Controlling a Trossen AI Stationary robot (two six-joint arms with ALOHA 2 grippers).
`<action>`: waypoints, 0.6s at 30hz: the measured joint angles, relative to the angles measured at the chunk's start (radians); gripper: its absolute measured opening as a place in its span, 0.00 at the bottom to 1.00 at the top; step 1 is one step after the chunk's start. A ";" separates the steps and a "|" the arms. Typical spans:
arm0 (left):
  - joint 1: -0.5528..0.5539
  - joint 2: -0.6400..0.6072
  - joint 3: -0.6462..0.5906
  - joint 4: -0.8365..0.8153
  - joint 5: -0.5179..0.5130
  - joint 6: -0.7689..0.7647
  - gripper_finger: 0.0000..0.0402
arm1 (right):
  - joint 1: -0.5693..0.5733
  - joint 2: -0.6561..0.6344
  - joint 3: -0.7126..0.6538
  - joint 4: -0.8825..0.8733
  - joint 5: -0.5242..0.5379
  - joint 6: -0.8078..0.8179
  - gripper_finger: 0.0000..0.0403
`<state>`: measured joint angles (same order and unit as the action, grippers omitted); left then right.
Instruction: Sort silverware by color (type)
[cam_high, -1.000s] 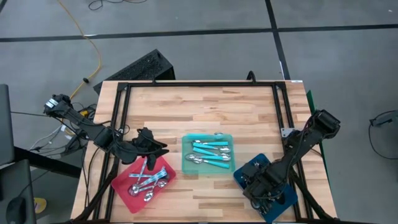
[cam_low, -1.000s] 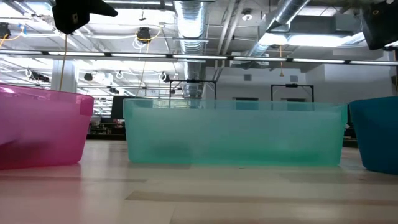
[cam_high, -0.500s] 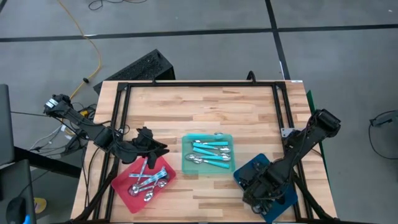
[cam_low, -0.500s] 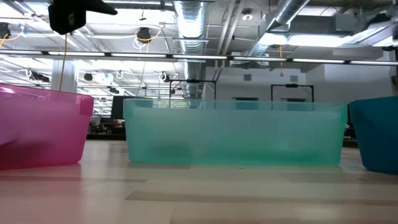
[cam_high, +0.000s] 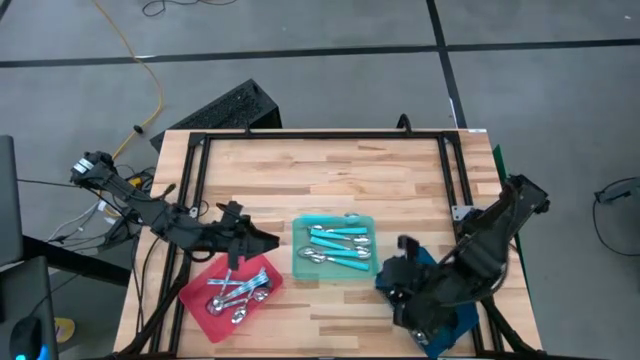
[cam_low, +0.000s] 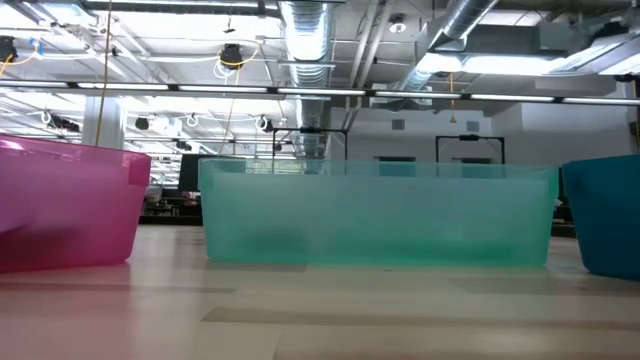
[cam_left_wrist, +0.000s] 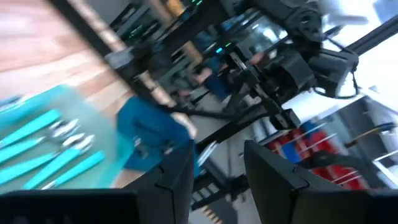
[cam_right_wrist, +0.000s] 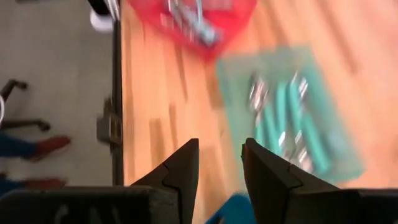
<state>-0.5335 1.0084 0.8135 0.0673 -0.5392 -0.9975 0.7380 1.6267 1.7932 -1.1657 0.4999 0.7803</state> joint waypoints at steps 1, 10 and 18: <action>0.000 0.000 0.000 0.030 -0.001 0.015 0.31 | 0.003 -0.007 0.032 -0.008 0.026 -0.032 0.36; 0.000 -0.077 0.000 0.105 -0.027 0.092 0.31 | 0.006 -0.182 0.098 -0.004 0.189 -0.232 0.36; 0.000 -0.204 0.001 0.103 -0.122 0.242 0.31 | 0.061 -0.358 0.093 -0.004 0.394 -0.285 0.36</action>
<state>-0.5331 0.8045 0.8143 0.1703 -0.6614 -0.7558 0.7988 1.2683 1.8865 -1.1699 0.8936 0.4957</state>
